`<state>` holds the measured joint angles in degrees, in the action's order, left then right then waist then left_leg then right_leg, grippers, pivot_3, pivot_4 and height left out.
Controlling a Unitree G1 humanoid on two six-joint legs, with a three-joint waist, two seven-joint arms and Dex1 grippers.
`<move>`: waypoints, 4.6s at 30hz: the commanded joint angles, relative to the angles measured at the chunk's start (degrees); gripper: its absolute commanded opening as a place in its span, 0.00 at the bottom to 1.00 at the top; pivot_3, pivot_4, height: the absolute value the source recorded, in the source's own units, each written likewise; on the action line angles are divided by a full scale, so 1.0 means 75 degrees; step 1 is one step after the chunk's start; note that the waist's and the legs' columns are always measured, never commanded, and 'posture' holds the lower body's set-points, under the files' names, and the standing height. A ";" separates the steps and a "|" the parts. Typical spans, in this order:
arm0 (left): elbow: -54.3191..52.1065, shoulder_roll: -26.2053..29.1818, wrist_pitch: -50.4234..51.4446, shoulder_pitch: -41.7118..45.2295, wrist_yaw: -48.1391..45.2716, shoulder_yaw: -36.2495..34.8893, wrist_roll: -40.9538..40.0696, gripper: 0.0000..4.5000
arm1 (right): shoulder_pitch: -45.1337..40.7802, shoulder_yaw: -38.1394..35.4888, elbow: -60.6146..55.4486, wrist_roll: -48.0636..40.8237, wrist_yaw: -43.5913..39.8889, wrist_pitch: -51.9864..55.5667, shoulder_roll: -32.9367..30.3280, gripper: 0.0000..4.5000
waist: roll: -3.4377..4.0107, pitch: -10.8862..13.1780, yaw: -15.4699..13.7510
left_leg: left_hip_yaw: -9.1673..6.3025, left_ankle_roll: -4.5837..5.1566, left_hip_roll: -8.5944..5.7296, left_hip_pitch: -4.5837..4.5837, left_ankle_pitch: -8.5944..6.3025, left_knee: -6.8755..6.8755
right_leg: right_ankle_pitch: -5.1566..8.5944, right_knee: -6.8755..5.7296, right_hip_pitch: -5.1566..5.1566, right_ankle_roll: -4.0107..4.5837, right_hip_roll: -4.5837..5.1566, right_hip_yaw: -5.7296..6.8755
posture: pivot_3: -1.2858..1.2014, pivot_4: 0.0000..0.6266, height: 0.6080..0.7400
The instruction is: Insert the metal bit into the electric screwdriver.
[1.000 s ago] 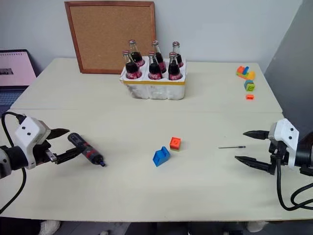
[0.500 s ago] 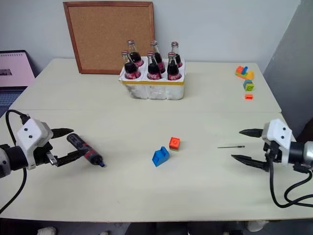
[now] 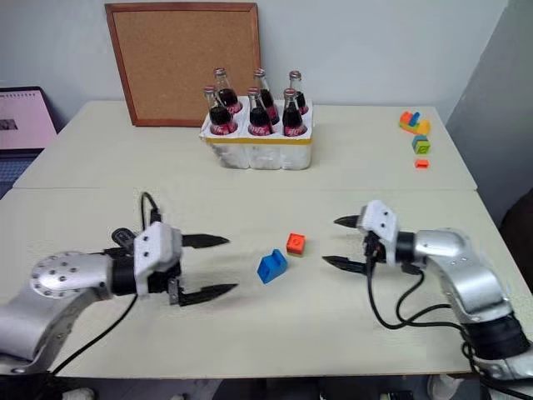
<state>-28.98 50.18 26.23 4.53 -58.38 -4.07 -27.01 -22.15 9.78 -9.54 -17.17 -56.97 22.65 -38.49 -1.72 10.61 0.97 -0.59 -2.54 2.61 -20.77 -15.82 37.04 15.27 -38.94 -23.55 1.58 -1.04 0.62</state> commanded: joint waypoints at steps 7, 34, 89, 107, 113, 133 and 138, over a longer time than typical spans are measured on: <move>0.0065 -0.0306 -0.0115 0.0721 -0.0036 0.0635 0.0084 0.99 | -0.1073 0.0777 0.1606 0.0737 -0.0050 -0.0884 0.1149 0.98 | 0.0000 0.0000 0.0003 | 0.0001 0.0000 -0.0002 -0.0002 0.0000 0.0004 | 0.0000 0.0000 -0.0001 0.0001 0.0001 -0.0004 | 0.52 0.24 1.00; 0.0370 -0.0947 -0.0583 0.0942 -0.0349 0.0758 -0.0182 1.00 | -0.1220 0.0431 0.1995 0.1104 -0.0024 -0.1348 0.1631 0.32 | 0.0002 0.0000 0.0048 | -0.0008 0.0001 -0.0001 -0.0004 0.0000 0.0004 | -0.0001 -0.0005 -0.0001 0.0002 0.0002 0.0001 | 0.52 0.24 1.00; 0.0521 0.0846 -0.0168 -0.0074 -0.1235 -0.0333 0.0194 1.00 | -0.0426 0.1562 -0.0806 0.0442 -0.0239 -0.0543 0.0373 0.99 | -0.0010 0.0006 0.0056 | 0.0102 0.0003 0.0009 -0.0024 0.0000 0.0002 | -0.0016 -0.0001 -0.0074 -0.0038 -0.0017 -0.0114 | 0.52 0.24 1.00; 0.0177 0.0634 -0.0411 -0.0408 -0.0826 0.0131 0.0490 1.00 | -0.2563 0.2545 0.2789 0.1538 -0.1573 -0.1777 0.2246 0.99 | -0.0013 0.0007 0.0087 | 0.0106 0.0005 0.0010 -0.0018 -0.0001 -0.0002 | -0.0019 -0.0009 -0.0078 -0.0033 -0.0021 -0.0118 | 0.52 0.24 1.00; 0.0215 0.0573 -0.0400 -0.0227 -0.0775 0.0319 0.0559 1.00 | -0.2514 0.2496 0.2811 0.1675 -0.1666 -0.1878 0.2292 0.86 | -0.0013 0.0007 0.0087 | 0.0107 0.0005 0.0010 -0.0018 -0.0001 0.0000 | -0.0019 -0.0009 -0.0078 -0.0033 -0.0020 -0.0124 | 0.52 0.24 1.00; 0.0280 -0.0487 0.0143 0.1076 -0.0327 0.0605 -0.0142 1.00 | -0.0686 -0.0095 0.0123 0.0924 -0.0208 -0.0662 0.1014 0.33 | -0.0016 0.0005 -0.0031 | 0.0103 0.0005 0.0006 -0.0026 -0.0001 0.0003 | -0.0019 -0.0007 -0.0074 -0.0035 -0.0017 -0.0119 | 0.52 0.24 1.00; 0.0388 -0.1431 0.0210 0.1868 0.0047 0.1226 -0.0053 1.00 | 0.0818 -0.2050 -0.0141 0.1251 0.1456 -0.0454 0.0432 0.33 | -0.0021 0.0002 -0.0110 | 0.0113 0.0005 -0.0011 -0.0028 -0.0001 0.0009 | -0.0021 -0.0004 -0.0068 -0.0041 0.0008 -0.0130 | 0.52 0.24 1.00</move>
<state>-25.62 41.16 28.25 16.74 -59.13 3.10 -27.13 -18.57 1.18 -8.83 -8.50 -51.51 19.31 -34.00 -1.88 10.63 0.14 0.29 -2.50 2.51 -20.98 -15.82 37.11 15.09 -38.97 -24.06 1.24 -0.98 -0.39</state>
